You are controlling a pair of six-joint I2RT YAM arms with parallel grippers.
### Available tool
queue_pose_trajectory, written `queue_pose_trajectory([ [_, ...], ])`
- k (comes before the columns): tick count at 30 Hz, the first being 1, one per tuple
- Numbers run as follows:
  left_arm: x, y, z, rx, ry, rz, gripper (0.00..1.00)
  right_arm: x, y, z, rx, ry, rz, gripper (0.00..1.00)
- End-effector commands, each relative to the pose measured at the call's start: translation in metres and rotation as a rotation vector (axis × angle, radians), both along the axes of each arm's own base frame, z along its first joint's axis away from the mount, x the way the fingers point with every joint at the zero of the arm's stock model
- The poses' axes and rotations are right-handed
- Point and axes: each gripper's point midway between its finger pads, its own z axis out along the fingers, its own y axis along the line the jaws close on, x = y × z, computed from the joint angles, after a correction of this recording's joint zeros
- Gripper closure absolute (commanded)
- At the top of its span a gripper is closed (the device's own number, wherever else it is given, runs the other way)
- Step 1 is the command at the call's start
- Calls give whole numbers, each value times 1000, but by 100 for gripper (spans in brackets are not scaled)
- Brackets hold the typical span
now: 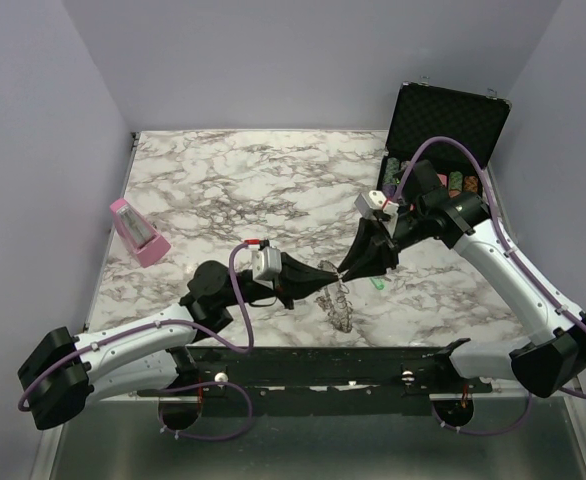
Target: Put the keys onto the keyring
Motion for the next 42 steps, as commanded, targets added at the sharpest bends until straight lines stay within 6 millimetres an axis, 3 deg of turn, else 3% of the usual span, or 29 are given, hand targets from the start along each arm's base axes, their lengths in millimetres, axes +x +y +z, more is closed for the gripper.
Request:
queue_pose_trajectory([
  [1,3,3,16,-73,-9,43,100,2,1,0,-5,-2,-12,71],
  [6,7,3,15,-71,3,63,100,5,1,-1,-14,-13,-30,78],
  [11,8,3,14,-67,12,75,100,7,1,0,-20,-15,-39,95],
  [17,10,5,9,-50,41,89,100,10,0,0,-39,-23,-54,100],
  [19,11,5,8,-44,64,93,89,10,0,-1,-43,-26,-54,100],
  [22,11,6,3,-15,96,98,61,11,-1,-2,-53,-29,-61,100],
  [25,9,8,-1,16,97,98,52,13,-1,-5,-62,-27,-66,100],
  [32,14,12,-13,139,85,137,53,17,-1,-9,-85,-31,-78,100],
  [42,20,7,-7,140,76,155,57,17,-1,-13,-96,-21,-74,100],
])
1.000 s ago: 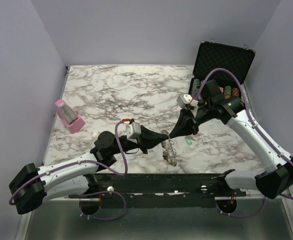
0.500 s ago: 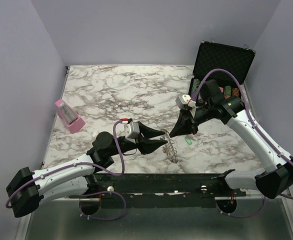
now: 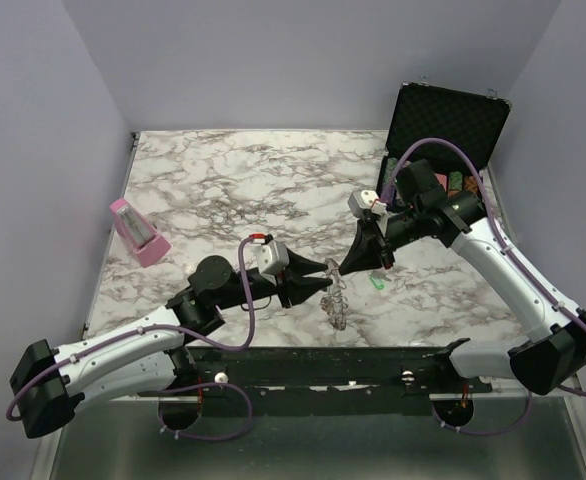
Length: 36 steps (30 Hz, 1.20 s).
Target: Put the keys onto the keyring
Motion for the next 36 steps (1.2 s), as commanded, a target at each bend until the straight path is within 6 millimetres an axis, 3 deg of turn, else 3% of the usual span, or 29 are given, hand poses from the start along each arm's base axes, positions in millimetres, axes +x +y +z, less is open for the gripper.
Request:
queue_pose_trajectory([
  [1,7,-5,9,7,-15,21,58,1,1,5,3,-8,2,100],
  [7,9,-11,14,13,-27,12,60,1,0,4,2,-5,3,100],
  [14,7,-14,10,38,-25,-8,73,0,1,4,3,-3,7,100],
  [31,7,-14,0,95,-24,-15,72,0,1,4,6,-2,12,100],
  [36,7,-16,3,93,-34,-25,76,0,1,3,4,4,10,100],
])
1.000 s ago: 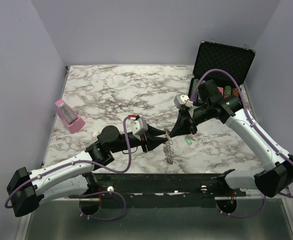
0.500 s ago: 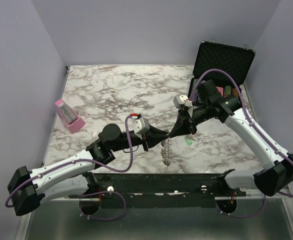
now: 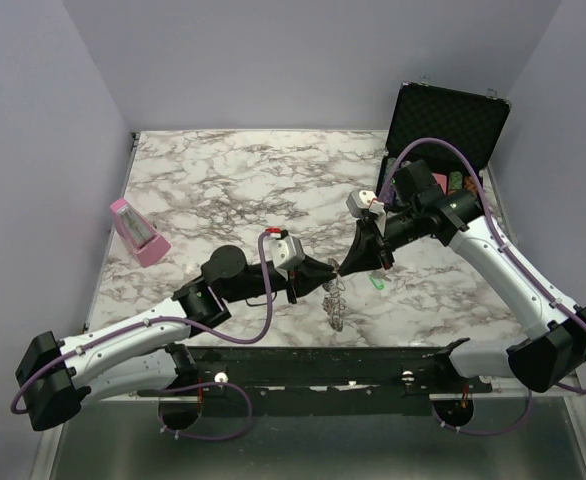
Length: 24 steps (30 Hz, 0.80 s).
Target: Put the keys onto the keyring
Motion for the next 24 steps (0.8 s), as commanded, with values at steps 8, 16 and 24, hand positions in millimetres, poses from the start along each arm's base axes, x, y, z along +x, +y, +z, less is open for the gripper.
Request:
queue_pose_trajectory([
  [8,-4,-6,15,-11,-29,-40,79,-1,1,8,22,-15,11,100],
  [16,-6,-6,12,1,-24,-49,86,-1,1,9,22,-15,13,100],
  [24,-7,-6,11,17,-28,-57,100,-2,1,9,22,-11,14,100],
])
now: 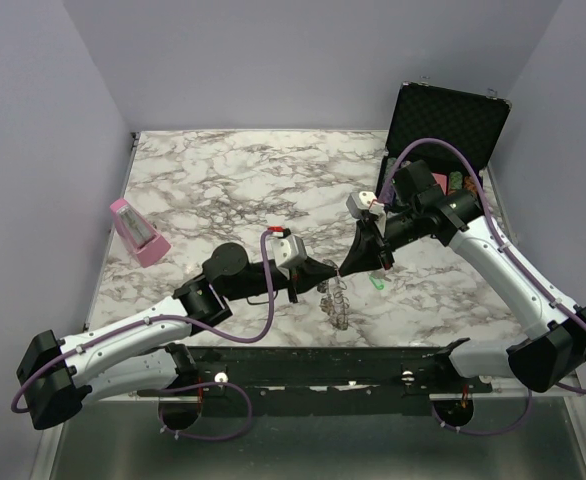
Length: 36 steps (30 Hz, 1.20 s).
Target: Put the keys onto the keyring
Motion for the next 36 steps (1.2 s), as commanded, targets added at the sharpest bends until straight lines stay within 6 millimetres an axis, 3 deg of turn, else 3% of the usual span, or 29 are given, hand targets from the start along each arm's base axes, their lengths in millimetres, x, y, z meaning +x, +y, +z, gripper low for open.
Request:
queue_pose_trajectory([
  [1,-3,-1,8,6,-23,-21,100,-1,2,9,24,-12,14,100],
  [5,1,4,9,-6,-37,18,100,-4,1,12,38,-14,24,94],
  [8,1,10,14,-37,-56,37,100,-7,1,12,47,-9,36,69],
  [10,-2,13,17,-63,-70,31,100,-8,1,17,54,-8,37,44],
  [13,-7,19,17,-105,-89,26,100,-6,-6,28,76,-26,13,32],
  [20,-24,36,22,-211,-161,-8,100,-1,-27,28,135,-67,-73,25],
  [30,-68,63,34,-280,-422,-144,100,-7,-35,0,142,-53,-122,18],
  [36,-90,73,46,-266,-476,-227,100,-8,-39,-20,127,-53,-135,17],
])
